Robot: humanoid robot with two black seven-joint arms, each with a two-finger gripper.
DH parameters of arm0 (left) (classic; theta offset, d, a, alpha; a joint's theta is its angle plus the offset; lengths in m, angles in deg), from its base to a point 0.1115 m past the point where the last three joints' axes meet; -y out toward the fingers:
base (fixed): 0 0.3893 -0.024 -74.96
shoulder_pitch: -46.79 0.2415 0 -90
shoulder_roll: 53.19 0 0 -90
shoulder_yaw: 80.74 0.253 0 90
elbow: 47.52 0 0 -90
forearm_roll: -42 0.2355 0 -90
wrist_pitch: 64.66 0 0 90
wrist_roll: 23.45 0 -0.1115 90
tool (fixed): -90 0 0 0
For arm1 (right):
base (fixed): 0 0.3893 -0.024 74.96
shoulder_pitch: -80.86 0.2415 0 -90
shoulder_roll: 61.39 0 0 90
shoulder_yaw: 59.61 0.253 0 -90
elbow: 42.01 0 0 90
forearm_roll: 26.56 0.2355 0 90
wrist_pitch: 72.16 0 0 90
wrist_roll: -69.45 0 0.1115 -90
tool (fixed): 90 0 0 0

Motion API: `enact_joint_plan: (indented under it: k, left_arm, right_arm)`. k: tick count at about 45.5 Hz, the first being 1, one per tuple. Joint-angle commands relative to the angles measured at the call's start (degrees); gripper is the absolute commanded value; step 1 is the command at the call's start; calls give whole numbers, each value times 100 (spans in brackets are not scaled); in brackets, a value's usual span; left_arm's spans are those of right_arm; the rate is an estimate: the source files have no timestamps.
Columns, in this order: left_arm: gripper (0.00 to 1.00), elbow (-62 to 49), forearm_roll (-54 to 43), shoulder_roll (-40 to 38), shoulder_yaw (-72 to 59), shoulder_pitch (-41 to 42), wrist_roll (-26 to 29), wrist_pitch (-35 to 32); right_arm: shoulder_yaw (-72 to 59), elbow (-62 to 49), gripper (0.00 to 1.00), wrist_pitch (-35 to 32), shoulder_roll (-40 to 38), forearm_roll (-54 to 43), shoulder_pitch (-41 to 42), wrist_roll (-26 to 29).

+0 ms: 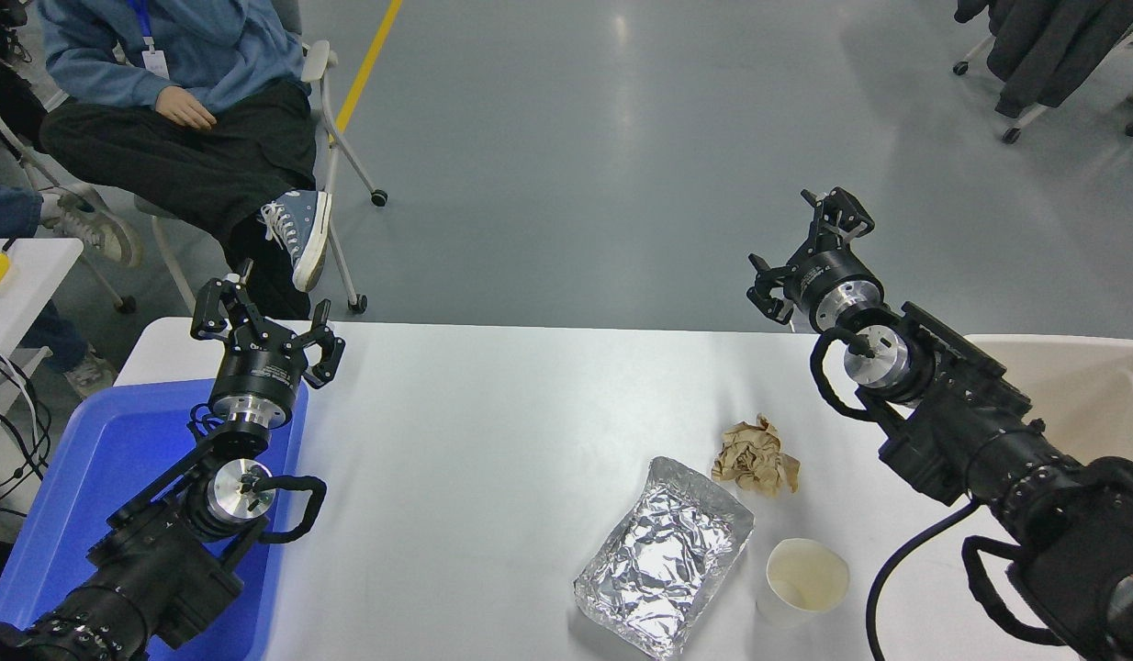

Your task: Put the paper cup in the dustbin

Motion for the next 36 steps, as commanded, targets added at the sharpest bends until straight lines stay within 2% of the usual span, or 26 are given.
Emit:
enact_joint_plan:
  k: [1, 36]
  left_arm:
    - [100, 0, 0, -1, 0, -2, 0, 0]
    - [100, 0, 0, 8, 0, -2, 0, 0]
  right_arm:
    - [3, -7, 100, 10, 24, 0, 7, 0]
    - [-15, 2, 100, 1, 50, 0, -1, 0]
